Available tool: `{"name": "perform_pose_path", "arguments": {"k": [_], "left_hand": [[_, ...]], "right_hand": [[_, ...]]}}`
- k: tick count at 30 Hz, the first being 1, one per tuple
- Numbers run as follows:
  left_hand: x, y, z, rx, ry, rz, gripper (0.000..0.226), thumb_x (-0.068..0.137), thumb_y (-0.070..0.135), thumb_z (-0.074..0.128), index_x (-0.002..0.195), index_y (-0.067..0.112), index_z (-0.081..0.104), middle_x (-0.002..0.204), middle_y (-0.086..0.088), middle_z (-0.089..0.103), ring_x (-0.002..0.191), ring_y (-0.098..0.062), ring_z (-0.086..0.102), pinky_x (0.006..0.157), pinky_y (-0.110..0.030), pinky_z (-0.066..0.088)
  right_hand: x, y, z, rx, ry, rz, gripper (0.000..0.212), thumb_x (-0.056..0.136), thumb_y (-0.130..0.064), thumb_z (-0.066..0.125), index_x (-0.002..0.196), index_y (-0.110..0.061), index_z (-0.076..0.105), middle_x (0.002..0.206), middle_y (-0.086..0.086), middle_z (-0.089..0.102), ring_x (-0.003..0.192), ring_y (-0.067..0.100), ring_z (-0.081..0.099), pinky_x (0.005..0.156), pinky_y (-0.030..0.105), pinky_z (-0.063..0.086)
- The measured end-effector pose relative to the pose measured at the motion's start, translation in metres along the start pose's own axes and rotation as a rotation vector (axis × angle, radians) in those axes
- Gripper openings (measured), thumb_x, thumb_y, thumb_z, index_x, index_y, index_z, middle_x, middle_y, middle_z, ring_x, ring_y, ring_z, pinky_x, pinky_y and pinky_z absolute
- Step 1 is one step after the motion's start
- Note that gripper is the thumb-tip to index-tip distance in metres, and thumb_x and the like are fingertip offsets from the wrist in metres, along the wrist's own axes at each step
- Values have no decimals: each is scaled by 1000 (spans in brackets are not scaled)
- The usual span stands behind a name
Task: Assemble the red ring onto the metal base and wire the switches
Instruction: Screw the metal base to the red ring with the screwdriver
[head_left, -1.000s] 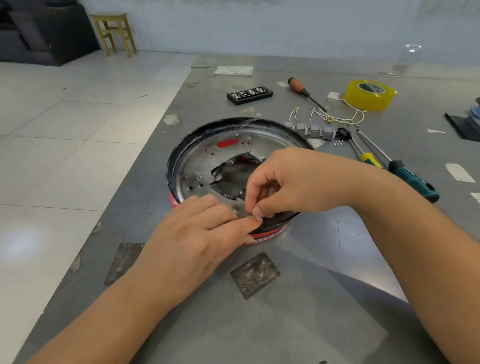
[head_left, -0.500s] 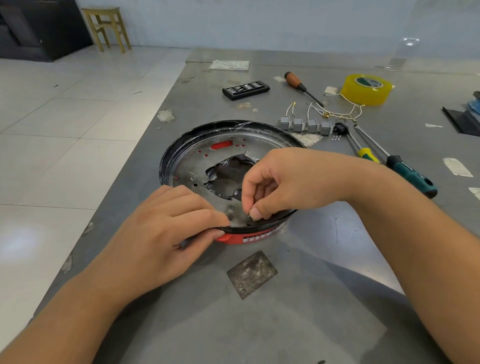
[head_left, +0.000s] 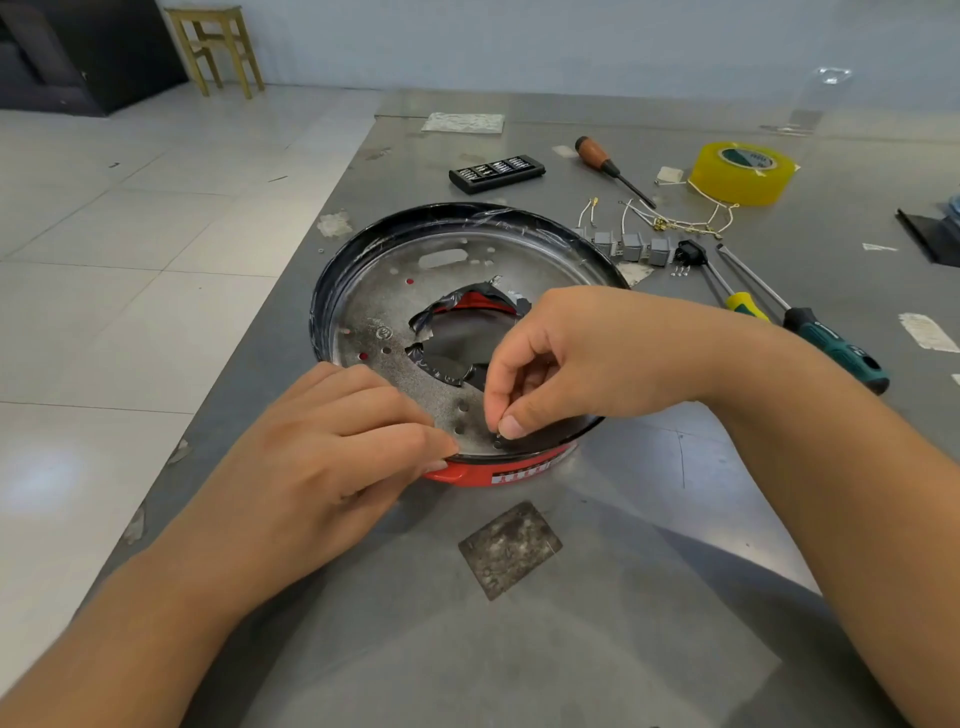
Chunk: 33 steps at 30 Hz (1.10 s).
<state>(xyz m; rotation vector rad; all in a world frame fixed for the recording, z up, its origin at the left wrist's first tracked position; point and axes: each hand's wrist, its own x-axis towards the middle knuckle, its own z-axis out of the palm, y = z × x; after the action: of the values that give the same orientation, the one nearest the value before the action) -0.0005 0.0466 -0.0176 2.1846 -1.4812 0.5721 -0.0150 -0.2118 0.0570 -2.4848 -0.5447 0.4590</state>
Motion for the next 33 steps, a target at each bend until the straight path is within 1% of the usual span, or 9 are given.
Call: {"name": "perform_pose_path", "arguments": {"k": [5, 14, 20, 22, 29, 33], "left_hand": [[-2, -3, -4, -26, -4, -30, 21, 102, 23, 62, 98, 14, 81, 95, 5, 72, 80, -22, 61, 70, -44, 49], [-4, -8, -2, -70, -33, -50, 19, 101, 27, 64, 101, 19, 81, 96, 8, 71, 83, -19, 64, 72, -44, 51], [-5, -9, -1, -72, -42, -65, 19, 101, 28, 64, 104, 21, 81, 97, 9, 71, 85, -17, 62, 73, -41, 50], [-5, -9, 0, -78, -44, -68, 19, 102, 28, 63, 105, 22, 81, 97, 10, 71, 85, -16, 62, 73, -40, 49], [-5, -11, 3, -85, -32, -60, 18, 103, 29, 64, 109, 23, 80, 99, 9, 70, 85, -17, 62, 73, -40, 48], [-5, -11, 4, -87, -25, -65, 18, 105, 30, 63, 109, 24, 79, 99, 9, 70, 85, -18, 62, 73, -41, 48]], "right_hand": [[4, 2, 2, -10, -5, 10, 4, 90, -26, 78, 89, -30, 78, 70, -28, 67, 66, -7, 62, 66, 4, 42], [8, 5, 5, -24, -43, 64, 3, 91, -32, 76, 90, -34, 76, 76, -23, 71, 69, -6, 64, 67, 6, 45], [9, 6, 3, -27, -51, 65, 2, 91, -33, 75, 93, -34, 77, 81, -21, 73, 76, -3, 67, 72, 9, 48], [10, 7, 2, -23, -52, 63, 3, 91, -32, 75, 93, -33, 77, 82, -21, 73, 77, -3, 67, 72, 8, 48], [9, 8, 1, -10, -65, 57, 3, 91, -34, 75, 93, -35, 77, 82, -24, 73, 78, -5, 67, 72, 6, 47], [9, 7, 1, 4, -71, 47, 2, 91, -33, 75, 92, -34, 77, 77, -25, 71, 72, -7, 65, 68, 4, 43]]}}
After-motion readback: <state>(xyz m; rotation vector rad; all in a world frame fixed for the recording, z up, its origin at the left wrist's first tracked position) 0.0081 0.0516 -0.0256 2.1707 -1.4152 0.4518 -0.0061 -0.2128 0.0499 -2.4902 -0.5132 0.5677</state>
